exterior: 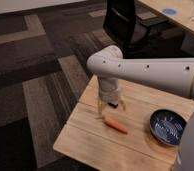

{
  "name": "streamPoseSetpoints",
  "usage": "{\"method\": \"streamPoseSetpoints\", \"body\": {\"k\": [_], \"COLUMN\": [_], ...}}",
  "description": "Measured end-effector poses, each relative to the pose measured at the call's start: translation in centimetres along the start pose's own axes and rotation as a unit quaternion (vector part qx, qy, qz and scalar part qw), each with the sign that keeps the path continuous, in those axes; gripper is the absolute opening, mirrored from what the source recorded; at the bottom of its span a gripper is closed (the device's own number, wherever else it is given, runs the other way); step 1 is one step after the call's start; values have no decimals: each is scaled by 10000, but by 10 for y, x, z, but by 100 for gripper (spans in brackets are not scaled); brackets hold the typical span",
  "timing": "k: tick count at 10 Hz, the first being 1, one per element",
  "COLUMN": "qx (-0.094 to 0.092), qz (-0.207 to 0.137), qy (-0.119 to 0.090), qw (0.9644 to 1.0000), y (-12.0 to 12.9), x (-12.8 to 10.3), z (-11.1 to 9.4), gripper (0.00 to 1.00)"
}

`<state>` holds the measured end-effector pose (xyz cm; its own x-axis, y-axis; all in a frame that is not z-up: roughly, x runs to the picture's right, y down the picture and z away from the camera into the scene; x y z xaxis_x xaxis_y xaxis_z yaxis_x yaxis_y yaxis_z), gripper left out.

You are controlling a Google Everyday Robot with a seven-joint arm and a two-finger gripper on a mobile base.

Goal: Pick up the ceramic bowl

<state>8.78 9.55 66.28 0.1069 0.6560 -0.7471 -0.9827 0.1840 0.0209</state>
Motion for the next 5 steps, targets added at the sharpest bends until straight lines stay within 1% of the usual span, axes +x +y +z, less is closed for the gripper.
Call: {"method": "streamPoseSetpoints", "body": {"k": [1,2,3,4,5], "qx": [-81,-268,-307,-480,-611], "qz": [166,232,241,129,-199], "qy": [-19,-88,-74,-120,-154], "qw": [9998,9993,9992,9987,9978], "y": [-24,-43,-52,-76,-95], "x": [4,5,8,14,24], "z": [13,27,33,48,61], "gripper": [65,65,65,65,65]}}
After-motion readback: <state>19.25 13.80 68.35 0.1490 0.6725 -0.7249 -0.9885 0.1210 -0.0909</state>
